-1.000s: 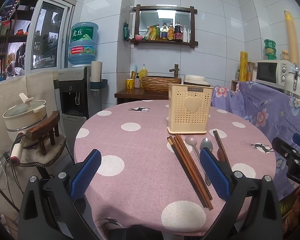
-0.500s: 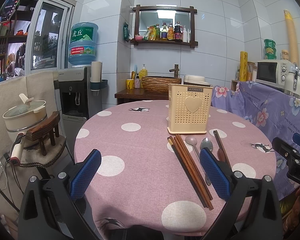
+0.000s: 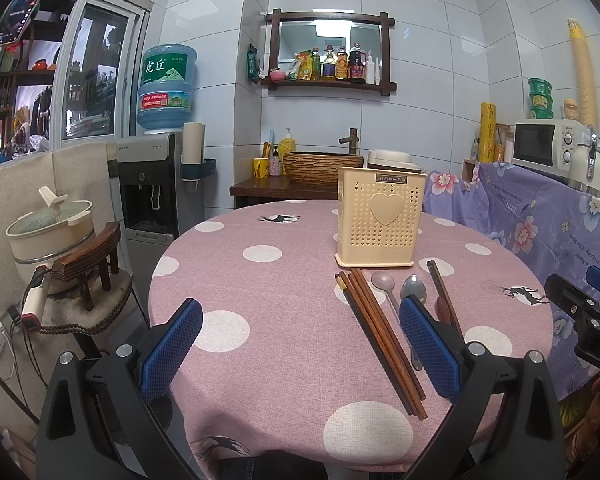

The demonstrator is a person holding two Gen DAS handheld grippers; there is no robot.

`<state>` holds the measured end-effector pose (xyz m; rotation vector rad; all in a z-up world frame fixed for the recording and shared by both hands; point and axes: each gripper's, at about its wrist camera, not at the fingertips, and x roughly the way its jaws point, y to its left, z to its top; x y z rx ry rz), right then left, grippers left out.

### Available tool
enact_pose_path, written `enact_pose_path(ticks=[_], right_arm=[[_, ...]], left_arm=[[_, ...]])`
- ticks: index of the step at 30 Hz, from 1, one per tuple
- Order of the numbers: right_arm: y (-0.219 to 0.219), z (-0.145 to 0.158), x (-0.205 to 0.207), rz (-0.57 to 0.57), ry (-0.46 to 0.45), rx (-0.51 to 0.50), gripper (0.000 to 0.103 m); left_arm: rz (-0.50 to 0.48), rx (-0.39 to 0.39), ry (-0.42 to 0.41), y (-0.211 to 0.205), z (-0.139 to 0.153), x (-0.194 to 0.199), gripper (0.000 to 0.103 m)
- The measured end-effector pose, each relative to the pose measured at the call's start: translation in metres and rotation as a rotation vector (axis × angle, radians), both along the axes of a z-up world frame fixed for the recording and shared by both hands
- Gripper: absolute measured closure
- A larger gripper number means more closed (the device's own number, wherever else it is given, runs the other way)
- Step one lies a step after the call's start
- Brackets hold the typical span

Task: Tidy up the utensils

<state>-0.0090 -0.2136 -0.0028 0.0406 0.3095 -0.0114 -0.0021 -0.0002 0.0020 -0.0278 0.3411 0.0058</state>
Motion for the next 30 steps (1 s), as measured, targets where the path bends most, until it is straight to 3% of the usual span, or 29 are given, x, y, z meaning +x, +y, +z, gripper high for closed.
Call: enact_pose_path(ticks=[30], right_arm=[[0.0028,-0.0016,0.0017,0.001,0.003,0.002,0.005]], left_arm=[[-0.001,-0.001,0.003,0.0009,-0.0001,-0.0002,0.005]])
